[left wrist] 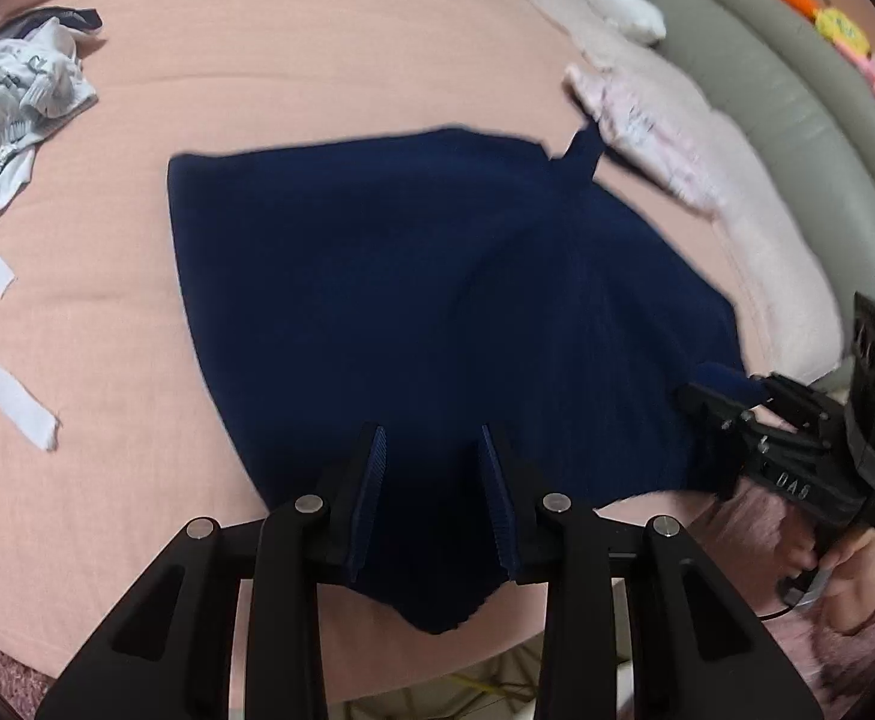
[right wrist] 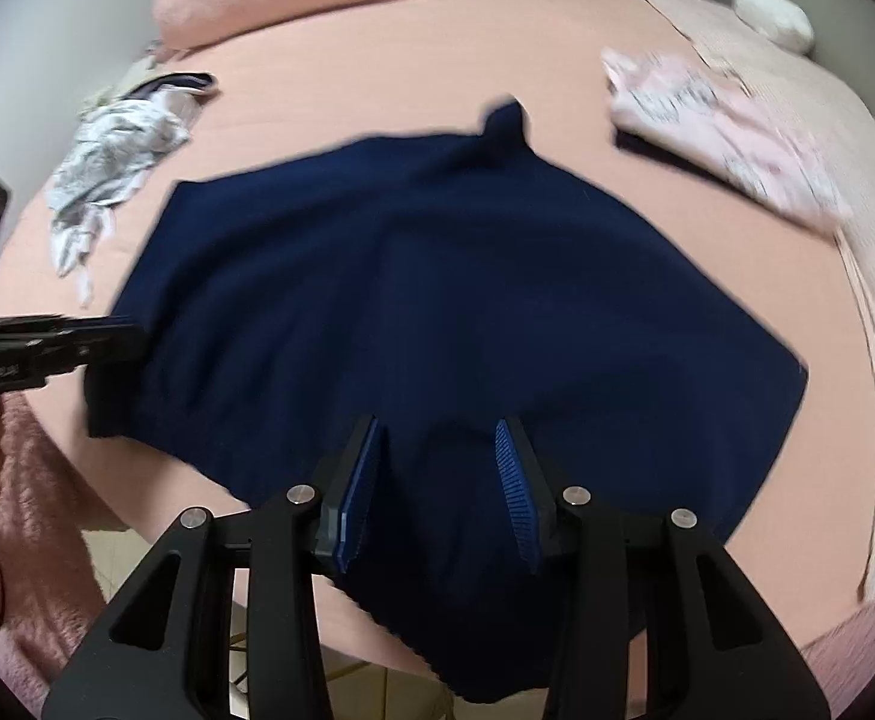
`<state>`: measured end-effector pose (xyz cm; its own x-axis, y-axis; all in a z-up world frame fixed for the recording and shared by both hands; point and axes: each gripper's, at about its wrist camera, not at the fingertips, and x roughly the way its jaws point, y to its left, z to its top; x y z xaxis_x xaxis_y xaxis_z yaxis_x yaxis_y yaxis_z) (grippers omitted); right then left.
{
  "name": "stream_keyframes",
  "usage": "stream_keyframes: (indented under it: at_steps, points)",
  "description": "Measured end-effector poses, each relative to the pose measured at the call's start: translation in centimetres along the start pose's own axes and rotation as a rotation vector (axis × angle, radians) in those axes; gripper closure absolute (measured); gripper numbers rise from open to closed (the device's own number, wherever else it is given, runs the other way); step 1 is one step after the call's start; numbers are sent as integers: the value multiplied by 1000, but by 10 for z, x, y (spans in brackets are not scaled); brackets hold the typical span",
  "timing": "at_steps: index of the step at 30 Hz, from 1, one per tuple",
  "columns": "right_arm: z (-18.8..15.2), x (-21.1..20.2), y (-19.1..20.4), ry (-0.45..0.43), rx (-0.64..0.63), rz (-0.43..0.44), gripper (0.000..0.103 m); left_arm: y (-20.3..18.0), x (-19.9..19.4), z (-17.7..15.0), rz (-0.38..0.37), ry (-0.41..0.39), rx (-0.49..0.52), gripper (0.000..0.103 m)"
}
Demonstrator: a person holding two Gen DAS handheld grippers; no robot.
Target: Fold clothes
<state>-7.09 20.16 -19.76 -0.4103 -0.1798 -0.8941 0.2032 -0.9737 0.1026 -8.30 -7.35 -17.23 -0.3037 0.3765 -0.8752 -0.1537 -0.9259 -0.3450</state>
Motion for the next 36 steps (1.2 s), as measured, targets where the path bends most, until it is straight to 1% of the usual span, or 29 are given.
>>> stream_keyframes:
  at_steps: [3, 5, 7, 9, 11, 12, 14, 15, 16, 18, 20, 22, 25, 27, 29, 30, 31, 33, 34, 36]
  points:
    - [-8, 4, -19, 17, 65, -8, 59, 3, 12, 2, 41, 26, -46, 70]
    - [-13, -2, -31, 10, 97, -4, 54, 7, -2, -2, 39, -6, -69, 70]
    - [-17, -11, -37, -11, 107, -9, 54, 3, -12, -4, 45, -60, -62, 69]
    - [-23, -23, -42, -53, 132, 25, 54, 3, -19, -9, 21, -90, -63, 69]
    - [-28, -37, -45, -106, 166, 60, 54, -3, -24, -15, -36, -111, -41, 69]
    - [-29, -44, -47, -128, 177, 72, 54, -10, -24, -16, -59, -113, -19, 69]
    - [-30, -55, -45, -146, 173, 79, 54, -23, -24, -20, -102, -115, 26, 69]
    - [-30, -59, -43, -149, 166, 81, 54, -30, -22, -21, -100, -100, 52, 69]
    - [-33, -60, -38, -131, 140, 76, 54, -39, -17, -21, -69, -65, 83, 68]
    - [-37, -55, -32, -85, 114, 23, 54, -46, -10, -22, 18, -18, 83, 68]
    - [-47, -54, -33, -60, 144, -41, 54, -40, -10, -26, 51, -14, -2, 68]
    - [-55, -51, -41, -46, 203, -56, 53, -31, -15, -34, 67, -19, -103, 68]
    - [-67, -48, -53, -23, 291, -77, 53, -23, -26, -48, 96, -53, -128, 68]
    - [-71, -46, -60, -10, 336, -71, 53, -13, -32, -53, 45, -65, -188, 68]
    - [-72, -44, -65, 2, 370, -51, 53, -3, -35, -58, -17, -66, -257, 65]
    - [-72, -43, -66, 6, 381, -47, 50, 3, -34, -59, -28, -60, -279, 61]
    - [-73, -42, -67, 9, 389, -43, 48, 7, -29, -56, -33, -50, -299, 60]
    - [-74, -40, -70, 13, 408, -36, 42, 15, -29, -64, -36, -38, -332, 59]
    - [-74, -39, -71, 17, 417, -28, 40, 16, -25, -62, -56, -32, -342, 58]
    - [-74, -33, -73, 33, 424, 13, 34, 17, -13, -60, -119, -20, -359, 57]
